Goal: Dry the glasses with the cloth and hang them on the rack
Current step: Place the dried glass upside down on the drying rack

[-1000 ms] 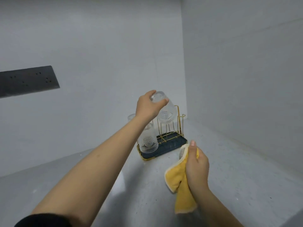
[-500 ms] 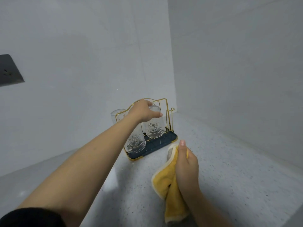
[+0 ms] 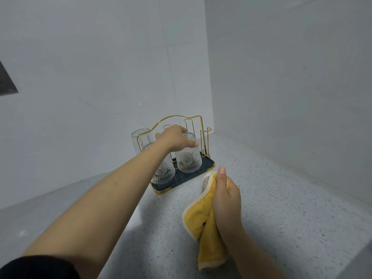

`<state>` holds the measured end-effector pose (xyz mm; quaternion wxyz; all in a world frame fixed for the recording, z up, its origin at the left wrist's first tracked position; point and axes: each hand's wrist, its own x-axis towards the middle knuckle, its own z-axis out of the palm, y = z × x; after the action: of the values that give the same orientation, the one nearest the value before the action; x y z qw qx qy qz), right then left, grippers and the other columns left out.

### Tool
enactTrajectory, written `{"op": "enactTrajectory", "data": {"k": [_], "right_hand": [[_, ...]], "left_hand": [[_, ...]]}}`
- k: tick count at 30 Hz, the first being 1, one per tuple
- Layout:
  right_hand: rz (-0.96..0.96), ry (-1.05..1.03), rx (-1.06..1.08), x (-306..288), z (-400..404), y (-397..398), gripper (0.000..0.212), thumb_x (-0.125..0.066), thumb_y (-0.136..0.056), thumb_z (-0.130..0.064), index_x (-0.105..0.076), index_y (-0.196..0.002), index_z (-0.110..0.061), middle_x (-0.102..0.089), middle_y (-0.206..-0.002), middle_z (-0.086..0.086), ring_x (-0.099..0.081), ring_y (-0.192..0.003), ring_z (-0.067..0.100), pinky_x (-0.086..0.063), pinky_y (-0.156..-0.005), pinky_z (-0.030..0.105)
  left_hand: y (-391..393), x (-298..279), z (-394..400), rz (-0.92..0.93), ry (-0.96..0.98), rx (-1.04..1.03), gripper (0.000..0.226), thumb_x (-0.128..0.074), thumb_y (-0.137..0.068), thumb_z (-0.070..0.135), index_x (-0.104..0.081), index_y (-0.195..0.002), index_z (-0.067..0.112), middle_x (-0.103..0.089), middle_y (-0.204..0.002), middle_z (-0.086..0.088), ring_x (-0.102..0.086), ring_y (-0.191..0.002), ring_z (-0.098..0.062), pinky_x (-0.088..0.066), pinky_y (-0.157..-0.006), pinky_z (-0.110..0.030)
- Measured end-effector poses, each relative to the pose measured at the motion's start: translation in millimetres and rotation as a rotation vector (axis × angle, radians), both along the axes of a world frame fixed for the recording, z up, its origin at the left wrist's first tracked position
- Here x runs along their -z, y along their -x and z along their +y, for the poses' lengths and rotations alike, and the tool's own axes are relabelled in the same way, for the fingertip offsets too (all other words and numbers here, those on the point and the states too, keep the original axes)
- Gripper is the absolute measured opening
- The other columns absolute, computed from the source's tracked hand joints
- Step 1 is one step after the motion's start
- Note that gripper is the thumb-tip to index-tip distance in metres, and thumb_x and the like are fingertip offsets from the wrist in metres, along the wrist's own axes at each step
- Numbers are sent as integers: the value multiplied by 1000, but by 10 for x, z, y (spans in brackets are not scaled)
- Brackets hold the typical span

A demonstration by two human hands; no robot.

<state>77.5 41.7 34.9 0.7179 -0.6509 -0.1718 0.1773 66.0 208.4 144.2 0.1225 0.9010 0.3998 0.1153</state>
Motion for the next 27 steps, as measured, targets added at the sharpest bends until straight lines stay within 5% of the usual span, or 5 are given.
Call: {"op": "enactTrajectory", "data": {"k": [11, 16, 20, 25, 27], "right_hand": [[-4, -46, -47, 2, -105, 53, 38, -30, -89, -59, -47, -74, -29, -48, -74, -7, -53, -88, 23, -46, -88, 42], [-33, -30, -126, -202, -244, 256, 58, -31, -89, -61, -63, -103, -14, -59, -86, 1, -60, -96, 26, -48, -92, 49], [-138, -36, -163, -379, -382, 524, 62, -32, -92, -57, -62, -86, -3, -54, -67, 1, -56, -67, 16, -45, -66, 32], [-151, 47, -308, -437, -564, 965, 43, -34, -94, -53, -65, -81, -27, -65, -80, -1, -61, -79, 14, -44, -62, 28], [-178, 69, -323, -405, -622, 1119, 42, -34, -94, -52, -63, -76, -27, -65, -80, -2, -60, -77, 13, -43, -61, 27]], "left_hand": [[216, -34, -238, -25, -79, -9, 81, -59, -85, 62, -36, -148, 17, -41, -153, -4, -35, -141, -26, -27, -114, -48], [684, -193, -550, -152, -56, -2, 65, -62, -88, 54, -49, -139, 16, -51, -145, -3, -45, -134, -22, -35, -110, -40], [1263, -278, -918, -231, -16, -27, 51, -66, -87, 46, -60, -128, 16, -58, -134, -3, -53, -124, -21, -39, -107, -41], [2085, -198, -1357, -265, 46, -69, 35, -67, -88, 41, -67, -115, 18, -62, -106, 2, -60, -101, -16, -44, -67, -23], [2390, -102, -1476, -226, 67, -92, 34, -66, -88, 41, -68, -115, 20, -63, -109, 2, -59, -101, -14, -41, -73, -24]]}}
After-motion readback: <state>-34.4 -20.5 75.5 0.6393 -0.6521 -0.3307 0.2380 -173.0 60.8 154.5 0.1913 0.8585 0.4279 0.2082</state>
